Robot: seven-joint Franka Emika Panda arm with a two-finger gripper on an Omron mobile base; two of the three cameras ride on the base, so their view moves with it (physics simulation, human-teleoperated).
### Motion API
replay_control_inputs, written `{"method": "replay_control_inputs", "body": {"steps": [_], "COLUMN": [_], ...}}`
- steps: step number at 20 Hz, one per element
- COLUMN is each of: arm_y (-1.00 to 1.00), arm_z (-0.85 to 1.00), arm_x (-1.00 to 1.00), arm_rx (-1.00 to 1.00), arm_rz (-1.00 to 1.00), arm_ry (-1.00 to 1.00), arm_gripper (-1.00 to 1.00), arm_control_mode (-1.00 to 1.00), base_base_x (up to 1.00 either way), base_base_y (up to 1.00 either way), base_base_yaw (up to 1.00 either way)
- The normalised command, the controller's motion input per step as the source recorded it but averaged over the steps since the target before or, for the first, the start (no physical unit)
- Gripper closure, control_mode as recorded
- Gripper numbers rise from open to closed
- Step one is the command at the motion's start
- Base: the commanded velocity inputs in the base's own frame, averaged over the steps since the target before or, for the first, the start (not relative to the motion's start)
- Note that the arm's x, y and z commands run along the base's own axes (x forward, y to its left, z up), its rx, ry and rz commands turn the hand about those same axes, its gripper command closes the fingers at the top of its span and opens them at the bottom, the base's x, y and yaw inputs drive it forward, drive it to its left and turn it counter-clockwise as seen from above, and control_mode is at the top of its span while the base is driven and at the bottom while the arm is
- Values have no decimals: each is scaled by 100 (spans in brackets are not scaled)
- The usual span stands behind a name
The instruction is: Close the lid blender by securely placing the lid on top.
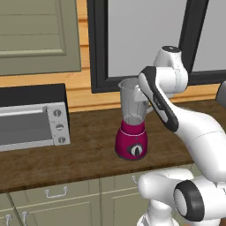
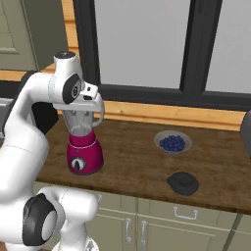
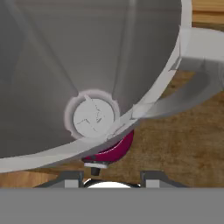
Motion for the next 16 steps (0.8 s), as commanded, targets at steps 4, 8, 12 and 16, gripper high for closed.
{"method": "replay_control_inputs", "body": {"steps": [4,8,12,16], "arm_y": [-14,-45,-70,-78], "arm_z": [0,-6,-15,-15], "arm_x": [-20,-43,-47,-42], "arm_rx": [0,1,3,2], "arm_rz": [-6,-16,-19,-18], "arm_ry": [-1,-7,-5,-1], "arm_gripper": [-100,-100,-100,-100], "arm_control_mode": [-100,-100,-100,-100], "base_base_x": [0,0,0,0], "base_base_y": [0,0,0,0], "base_base_yaw": [0,0,0,0]}}
